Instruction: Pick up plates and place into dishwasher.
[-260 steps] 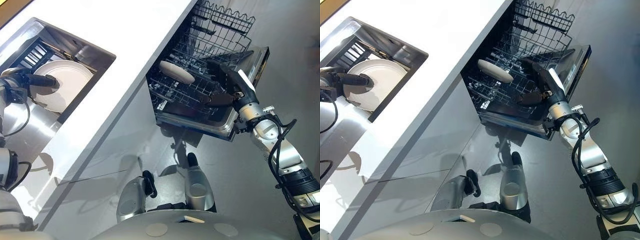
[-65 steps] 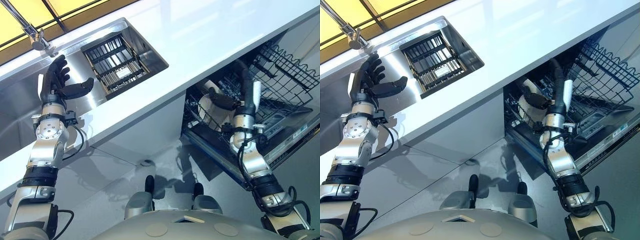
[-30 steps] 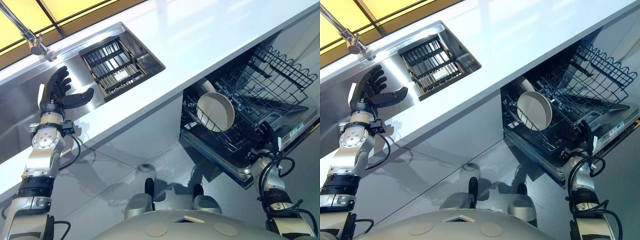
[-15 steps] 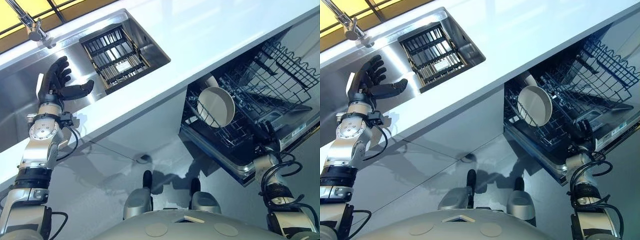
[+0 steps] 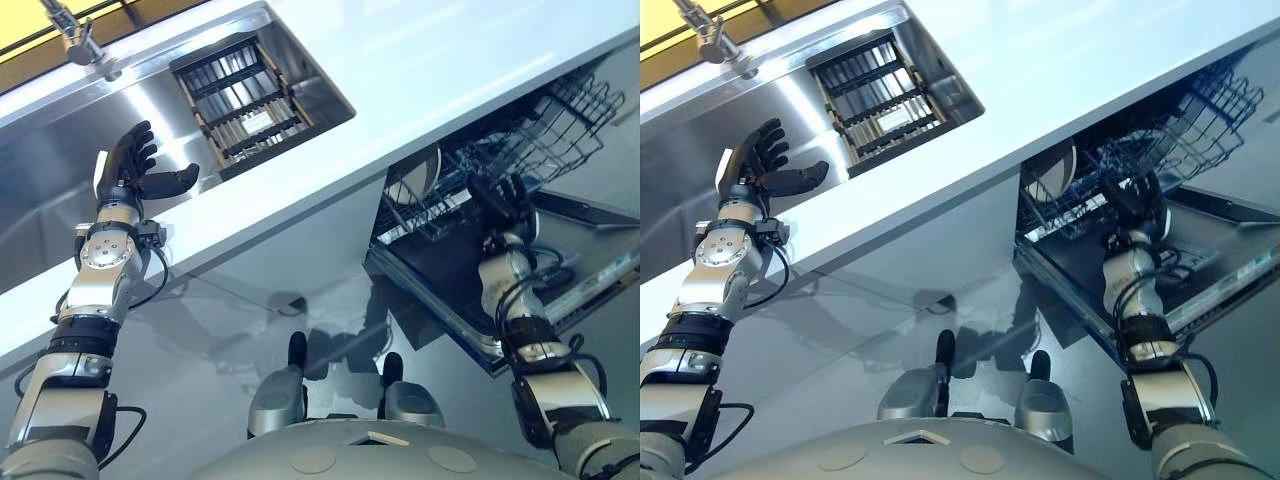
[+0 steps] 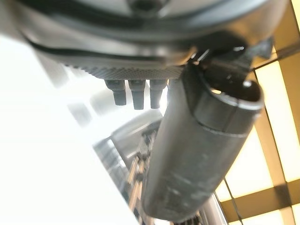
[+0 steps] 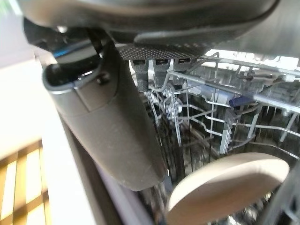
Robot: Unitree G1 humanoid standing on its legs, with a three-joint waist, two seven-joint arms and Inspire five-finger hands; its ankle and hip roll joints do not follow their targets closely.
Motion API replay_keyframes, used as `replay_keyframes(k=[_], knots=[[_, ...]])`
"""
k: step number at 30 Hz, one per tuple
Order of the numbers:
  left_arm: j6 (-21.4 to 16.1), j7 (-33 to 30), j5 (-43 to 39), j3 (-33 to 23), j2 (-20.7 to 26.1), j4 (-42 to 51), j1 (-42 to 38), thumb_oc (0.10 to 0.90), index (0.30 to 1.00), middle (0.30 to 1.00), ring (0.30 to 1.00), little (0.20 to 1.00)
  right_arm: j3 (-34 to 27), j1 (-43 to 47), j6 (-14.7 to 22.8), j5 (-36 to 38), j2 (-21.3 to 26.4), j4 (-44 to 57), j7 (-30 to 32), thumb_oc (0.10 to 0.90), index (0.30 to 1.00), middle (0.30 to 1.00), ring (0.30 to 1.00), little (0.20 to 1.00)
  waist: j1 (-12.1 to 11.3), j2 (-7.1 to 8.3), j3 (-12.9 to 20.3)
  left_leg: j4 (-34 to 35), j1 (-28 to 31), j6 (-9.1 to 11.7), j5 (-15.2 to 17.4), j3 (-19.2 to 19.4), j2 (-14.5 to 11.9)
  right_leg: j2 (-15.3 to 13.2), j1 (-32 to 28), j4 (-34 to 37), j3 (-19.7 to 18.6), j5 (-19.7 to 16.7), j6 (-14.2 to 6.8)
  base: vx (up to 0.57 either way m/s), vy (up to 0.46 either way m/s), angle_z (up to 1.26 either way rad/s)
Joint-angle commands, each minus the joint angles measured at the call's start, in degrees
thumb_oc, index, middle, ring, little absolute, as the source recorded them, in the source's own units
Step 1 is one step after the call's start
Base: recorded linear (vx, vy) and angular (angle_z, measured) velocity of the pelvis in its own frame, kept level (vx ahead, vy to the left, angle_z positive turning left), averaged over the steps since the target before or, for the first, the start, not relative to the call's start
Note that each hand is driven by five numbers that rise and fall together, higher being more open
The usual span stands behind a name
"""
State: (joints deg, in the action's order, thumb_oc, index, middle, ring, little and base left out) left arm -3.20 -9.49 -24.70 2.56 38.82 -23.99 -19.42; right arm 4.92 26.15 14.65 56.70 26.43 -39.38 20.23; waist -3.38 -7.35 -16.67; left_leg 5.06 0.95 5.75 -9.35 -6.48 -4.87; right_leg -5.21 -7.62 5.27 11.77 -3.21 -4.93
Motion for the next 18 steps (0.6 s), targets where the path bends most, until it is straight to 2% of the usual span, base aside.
replay_keyframes(k=[1,5,12,14,18], knots=[[-6.5,-0.1,-0.4,2.2,4.2,0.4,-8.9,0.800,0.900,0.900,0.900,0.900,10.2,29.6,8.9,-11.6,-3.4,16.5,-9.7,0.800,0.900,0.900,0.900,0.900,-3.5,2.56,3.7,-5.1,-0.4,-4.0,7.9,2.5,6.8,2.6,3.9,-7.2,1.7,6.5,3.9,0.04,0.014,0.17],[-6.5,0.9,-1.2,3.1,4.5,-0.9,-10.0,0.800,0.900,0.900,0.900,0.900,10.8,32.1,8.1,-15.1,-1.1,14.6,-8.5,0.800,0.900,0.900,0.900,0.900,-3.7,2.94,4.1,-4.6,0.1,-4.2,7.8,2.0,7.0,2.6,3.8,-7.5,1.6,6.5,3.6,0.05,0.016,0.13],[-4.2,3.4,-0.5,3.9,4.5,-1.1,-11.1,0.800,0.900,0.900,0.900,0.900,11.3,30.6,5.3,-20.5,2.7,11.8,-7.2,0.800,0.900,0.900,0.900,0.900,-3.3,3.98,5.5,-4.0,1.7,-4.7,8.2,1.5,7.3,2.9,2.7,-8.3,1.0,7.0,3.4,0.08,0.004,0.07],[-3.8,3.8,-0.6,4.0,4.8,-1.0,-11.1,0.800,0.900,0.900,0.900,0.900,11.6,28.9,4.4,-23.3,4.5,11.1,-6.9,0.800,0.900,0.900,0.900,0.900,-2.9,4.30,5.7,-3.8,2.3,-4.9,8.3,1.5,7.3,3.0,2.5,-8.5,0.6,7.0,3.3,0.05,-0.009,0.07],[-3.1,3.9,-0.7,3.4,5.1,0.4,-10.3,0.800,0.900,0.900,0.900,0.900,11.3,24.4,0.1,-32.3,8.8,9.7,-3.3,0.800,0.900,0.900,0.900,0.900,-1.8,4.87,5.9,-3.4,3.3,-5.2,8.7,2.2,7.1,3.2,2.2,-8.5,-0.2,6.9,2.9,0.01,-0.006,0.05]])
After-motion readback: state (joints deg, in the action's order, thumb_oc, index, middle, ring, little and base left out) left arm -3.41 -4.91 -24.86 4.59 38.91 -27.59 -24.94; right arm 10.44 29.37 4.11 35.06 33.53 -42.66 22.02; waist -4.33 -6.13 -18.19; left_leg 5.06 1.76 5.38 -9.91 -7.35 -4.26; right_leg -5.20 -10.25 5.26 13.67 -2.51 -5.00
